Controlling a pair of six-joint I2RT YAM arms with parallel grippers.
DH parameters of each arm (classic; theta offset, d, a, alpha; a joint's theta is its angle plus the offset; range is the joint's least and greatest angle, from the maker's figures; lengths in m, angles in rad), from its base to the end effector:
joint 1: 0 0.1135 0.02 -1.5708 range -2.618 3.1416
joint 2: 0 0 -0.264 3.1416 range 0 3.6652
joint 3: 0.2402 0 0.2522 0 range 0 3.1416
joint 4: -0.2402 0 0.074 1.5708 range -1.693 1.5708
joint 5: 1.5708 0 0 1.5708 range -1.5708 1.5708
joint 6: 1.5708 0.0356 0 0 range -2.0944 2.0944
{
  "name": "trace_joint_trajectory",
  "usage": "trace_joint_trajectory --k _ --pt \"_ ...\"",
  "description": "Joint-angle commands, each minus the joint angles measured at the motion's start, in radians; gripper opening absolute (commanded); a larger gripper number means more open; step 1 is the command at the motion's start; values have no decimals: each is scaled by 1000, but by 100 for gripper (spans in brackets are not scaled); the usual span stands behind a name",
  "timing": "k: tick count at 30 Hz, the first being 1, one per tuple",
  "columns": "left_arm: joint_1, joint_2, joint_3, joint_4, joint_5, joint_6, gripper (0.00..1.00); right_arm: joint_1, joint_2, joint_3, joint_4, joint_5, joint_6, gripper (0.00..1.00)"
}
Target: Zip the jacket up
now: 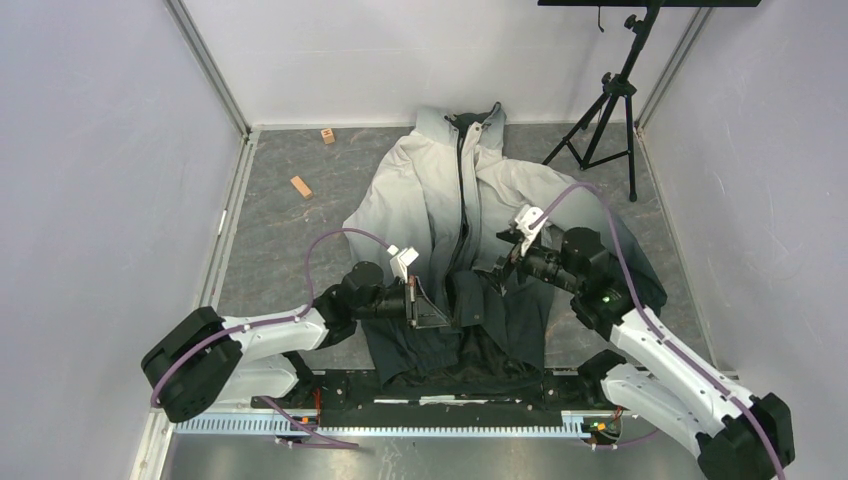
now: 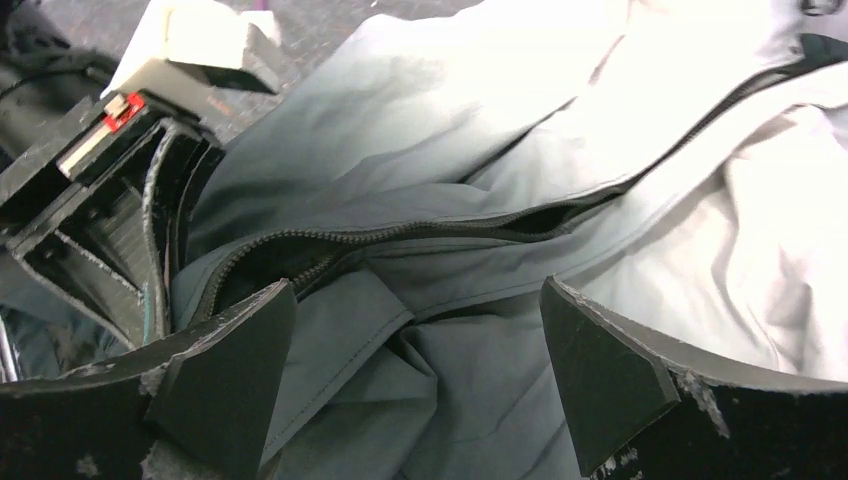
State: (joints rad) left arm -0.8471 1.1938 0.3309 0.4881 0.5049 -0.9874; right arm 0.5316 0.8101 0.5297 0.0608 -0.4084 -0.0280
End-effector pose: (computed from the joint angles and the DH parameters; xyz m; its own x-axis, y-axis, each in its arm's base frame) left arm 0.1364 -0.1804 0.1734 -0.9297 -0.0510 -0.3648 0.3232 0.3624 -0.8742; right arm 0.1601 0.1106 0.2714 -0.1653 -0.1270 -0.9780 -0.8043 0.5913 0.0592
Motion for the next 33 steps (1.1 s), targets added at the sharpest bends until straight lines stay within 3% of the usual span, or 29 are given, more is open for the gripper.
trace_joint_trajectory --k 1,3,6,10,14,20,33 --pt "11 -6 -6 61 48 -2 2 93 23 40 -112 -56 -201 98" --pt "17 -4 -4 63 61 -5 2 220 -54 -16 -100 37 -418 98" --pt "24 5 -11 92 84 -23 2 309 -154 -108 -84 18 -717 98" --pt "36 13 -16 108 103 -27 2 388 -198 -164 -57 -33 -899 95" --pt "39 31 -16 135 122 -37 2 496 -147 -208 -46 114 -1017 85" --pt "40 29 -30 149 118 -49 2 619 -140 -313 153 213 -1018 76" --pt "40 31 -39 166 109 -66 2 673 -130 -340 232 195 -992 56"
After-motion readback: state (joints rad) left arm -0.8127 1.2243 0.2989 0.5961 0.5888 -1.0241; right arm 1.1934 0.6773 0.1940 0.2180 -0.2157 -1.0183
